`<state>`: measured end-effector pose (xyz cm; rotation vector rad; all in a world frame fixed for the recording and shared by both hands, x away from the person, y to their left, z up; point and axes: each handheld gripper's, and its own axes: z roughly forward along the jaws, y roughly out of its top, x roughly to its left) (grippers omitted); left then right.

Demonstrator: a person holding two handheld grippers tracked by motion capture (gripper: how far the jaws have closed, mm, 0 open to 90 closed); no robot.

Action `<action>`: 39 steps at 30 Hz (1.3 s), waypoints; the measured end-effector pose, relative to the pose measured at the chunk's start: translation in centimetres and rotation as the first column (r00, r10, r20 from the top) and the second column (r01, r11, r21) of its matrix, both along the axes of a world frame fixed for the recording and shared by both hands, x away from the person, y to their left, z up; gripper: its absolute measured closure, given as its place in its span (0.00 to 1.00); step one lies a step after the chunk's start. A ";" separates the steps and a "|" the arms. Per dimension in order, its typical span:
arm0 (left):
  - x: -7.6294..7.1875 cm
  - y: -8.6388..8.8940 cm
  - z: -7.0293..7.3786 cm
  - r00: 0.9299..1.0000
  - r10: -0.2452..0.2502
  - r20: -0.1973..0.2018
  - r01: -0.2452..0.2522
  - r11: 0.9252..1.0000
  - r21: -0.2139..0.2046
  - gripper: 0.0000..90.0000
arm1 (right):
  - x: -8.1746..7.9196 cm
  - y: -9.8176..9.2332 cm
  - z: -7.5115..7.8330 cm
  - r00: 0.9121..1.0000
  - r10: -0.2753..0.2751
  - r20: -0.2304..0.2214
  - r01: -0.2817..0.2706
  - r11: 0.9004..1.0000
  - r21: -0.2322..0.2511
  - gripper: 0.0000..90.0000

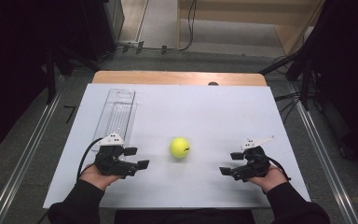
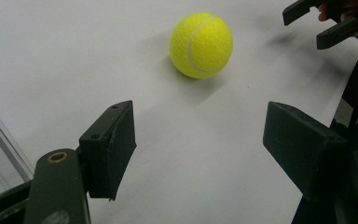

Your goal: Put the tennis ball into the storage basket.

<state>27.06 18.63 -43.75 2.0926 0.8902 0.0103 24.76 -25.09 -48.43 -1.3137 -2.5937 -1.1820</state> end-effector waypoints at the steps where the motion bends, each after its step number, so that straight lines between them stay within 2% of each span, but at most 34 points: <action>1: 0.1 0.0 0.0 1.000 -0.002 -0.002 0.003 1.000 0.002 0.29 | 0.0 0.0 0.0 1.000 -0.001 0.000 0.001 1.000 0.001 0.17; 5: 0.4 -0.5 0.2 1.000 -0.019 0.000 0.019 1.000 0.019 0.28 | 0.0 0.0 0.0 1.000 -0.001 -0.008 0.001 1.000 -0.004 0.17; 15: 1.4 -2.0 0.8 0.998 -0.060 -0.006 0.060 0.998 0.027 0.28 | -0.1 -0.1 -0.2 1.000 -0.009 -0.002 0.009 1.000 -0.002 0.17; 20: 2.0 -2.5 1.0 0.997 -0.071 -0.003 0.071 0.997 0.017 0.28 | -0.2 -0.1 -0.1 1.000 -0.002 -0.001 0.002 1.000 0.008 0.17; 25: 2.3 -2.8 1.2 0.997 -0.077 -0.011 0.077 0.997 0.013 0.28 | -0.2 -0.1 -0.2 1.000 -0.003 -0.006 0.003 1.000 -0.001 0.17; 26: 2.5 -2.8 1.2 0.998 -0.069 0.000 0.069 0.998 0.012 0.28 | -0.2 -0.2 -0.2 1.000 -0.002 -0.005 0.002 1.000 0.000 0.17; 32: 3.0 -3.1 1.4 0.998 -0.066 0.004 0.066 0.998 0.011 0.28 | -0.3 -0.1 -0.3 1.000 0.004 -0.011 -0.004 1.000 -0.003 0.17; 39: 3.8 -4.1 1.8 0.997 -0.082 0.005 0.082 0.997 -0.007 0.28 | -0.5 -0.1 -0.3 1.000 0.003 -0.016 -0.003 1.000 -0.006 0.17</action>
